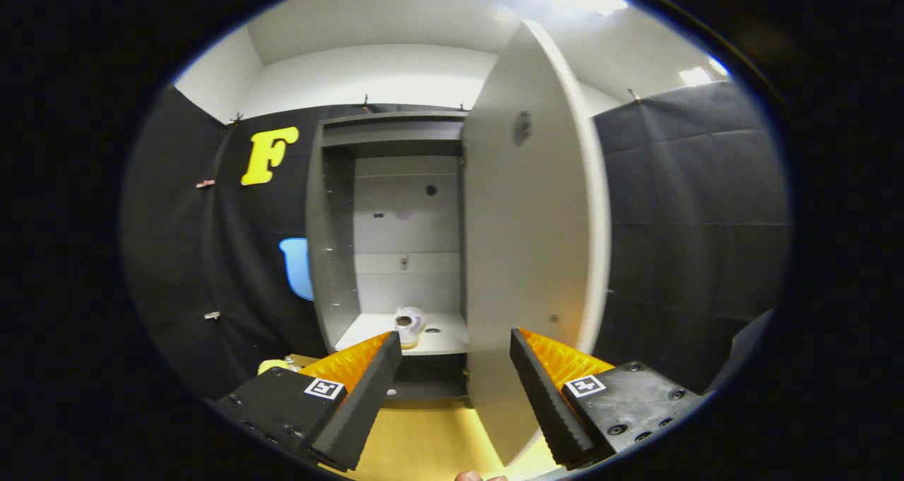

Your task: Open the shoe cabinet door, grab the shoes and put them into the shoe cabinet, then close the shoe cabinet door.

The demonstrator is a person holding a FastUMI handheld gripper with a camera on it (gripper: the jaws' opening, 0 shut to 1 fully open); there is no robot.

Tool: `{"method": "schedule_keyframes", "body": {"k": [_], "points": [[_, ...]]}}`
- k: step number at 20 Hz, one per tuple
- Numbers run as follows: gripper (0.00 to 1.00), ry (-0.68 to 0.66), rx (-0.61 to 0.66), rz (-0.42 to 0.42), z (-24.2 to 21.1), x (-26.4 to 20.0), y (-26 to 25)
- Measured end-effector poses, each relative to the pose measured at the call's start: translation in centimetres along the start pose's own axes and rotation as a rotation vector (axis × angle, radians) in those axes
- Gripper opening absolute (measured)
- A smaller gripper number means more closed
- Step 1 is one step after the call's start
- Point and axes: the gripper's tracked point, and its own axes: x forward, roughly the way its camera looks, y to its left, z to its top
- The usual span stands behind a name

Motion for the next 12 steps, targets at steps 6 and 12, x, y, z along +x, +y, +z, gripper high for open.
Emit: {"method": "schedule_keyframes", "body": {"k": [6,12], "points": [[0.98,0.002,0.006,-0.218,0.0,-1.7,-11.0],[0.98,0.057,0.016,-0.281,-1.7,1.1,-16.2]]}}
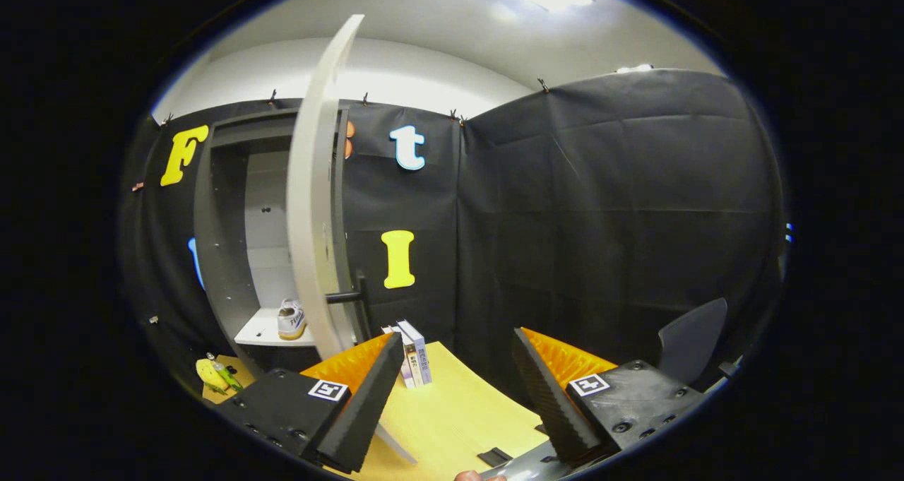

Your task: Open the shoe cabinet door, grab the shoes and put them into the shoe cabinet, then close the shoe cabinet door.

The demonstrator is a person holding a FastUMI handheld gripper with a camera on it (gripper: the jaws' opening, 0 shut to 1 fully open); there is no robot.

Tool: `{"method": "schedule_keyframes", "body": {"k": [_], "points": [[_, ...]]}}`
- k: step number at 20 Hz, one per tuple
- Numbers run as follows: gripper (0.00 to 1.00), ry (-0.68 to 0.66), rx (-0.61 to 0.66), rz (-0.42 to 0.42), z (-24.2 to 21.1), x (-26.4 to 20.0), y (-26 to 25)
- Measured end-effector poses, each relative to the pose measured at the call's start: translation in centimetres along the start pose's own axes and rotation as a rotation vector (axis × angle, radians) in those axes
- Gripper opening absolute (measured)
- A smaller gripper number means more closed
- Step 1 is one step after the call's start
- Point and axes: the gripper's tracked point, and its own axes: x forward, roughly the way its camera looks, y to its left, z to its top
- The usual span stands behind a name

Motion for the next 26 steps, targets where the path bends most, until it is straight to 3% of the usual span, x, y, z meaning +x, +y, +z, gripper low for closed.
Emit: {"method": "schedule_keyframes", "body": {"k": [7,16,26], "points": [[0.98,0.073,0.031,0.076,-2.1,2.9,0.8],[0.98,0.078,0.035,0.077,-1.9,2.9,1.6],[0.98,0.099,0.018,0.179,-2.2,1.5,4.6]]}}
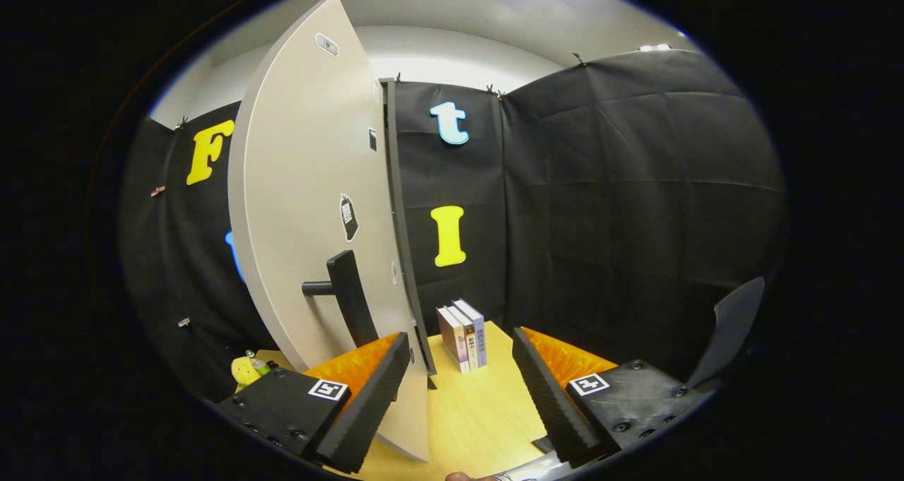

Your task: Open the shoe cabinet door, grab the shoes and put them into the shoe cabinet, then close the shoe cabinet door.

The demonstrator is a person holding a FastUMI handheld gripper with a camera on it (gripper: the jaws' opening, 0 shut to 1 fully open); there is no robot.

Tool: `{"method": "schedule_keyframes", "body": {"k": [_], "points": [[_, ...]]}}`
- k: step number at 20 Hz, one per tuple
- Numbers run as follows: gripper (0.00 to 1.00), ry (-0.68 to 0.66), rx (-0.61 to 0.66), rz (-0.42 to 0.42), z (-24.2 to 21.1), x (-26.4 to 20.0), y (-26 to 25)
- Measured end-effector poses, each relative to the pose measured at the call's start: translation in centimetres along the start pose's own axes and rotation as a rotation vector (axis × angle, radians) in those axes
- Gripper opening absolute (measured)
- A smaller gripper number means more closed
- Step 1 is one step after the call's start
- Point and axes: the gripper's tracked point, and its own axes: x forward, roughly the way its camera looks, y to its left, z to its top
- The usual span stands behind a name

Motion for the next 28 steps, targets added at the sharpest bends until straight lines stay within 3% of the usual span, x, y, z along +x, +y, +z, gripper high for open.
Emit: {"method": "schedule_keyframes", "body": {"k": [16,28], "points": [[0.98,0.057,-0.053,0.349,-1.2,-0.3,11.7],[0.98,0.056,-0.059,0.341,-1.0,0.6,12.6]]}}
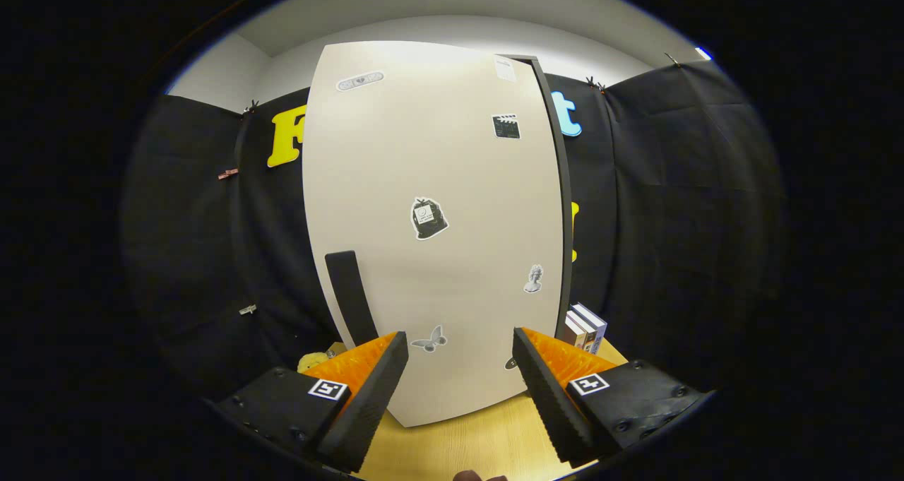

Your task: Open the shoe cabinet door, grab the shoes and put them into the shoe cabinet, then close the shoe cabinet door.

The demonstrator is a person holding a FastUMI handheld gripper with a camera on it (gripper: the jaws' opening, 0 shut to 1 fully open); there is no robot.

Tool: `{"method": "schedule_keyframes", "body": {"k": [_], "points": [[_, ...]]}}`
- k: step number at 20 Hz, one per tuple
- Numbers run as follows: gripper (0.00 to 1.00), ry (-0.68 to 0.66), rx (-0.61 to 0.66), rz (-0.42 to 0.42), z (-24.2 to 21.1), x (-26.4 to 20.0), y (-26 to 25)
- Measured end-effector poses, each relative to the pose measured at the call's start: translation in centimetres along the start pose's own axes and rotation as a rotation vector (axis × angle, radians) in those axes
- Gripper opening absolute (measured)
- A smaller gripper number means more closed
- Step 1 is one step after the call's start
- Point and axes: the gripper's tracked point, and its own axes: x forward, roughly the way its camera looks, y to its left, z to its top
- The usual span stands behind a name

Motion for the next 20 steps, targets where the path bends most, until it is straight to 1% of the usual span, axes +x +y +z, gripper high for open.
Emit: {"method": "schedule_keyframes", "body": {"k": [11,20], "points": [[0.98,-0.011,0.006,-0.024,0.49,0.53,-0.24],[0.98,-0.024,-0.003,-0.016,0.36,0.56,-0.1]]}}
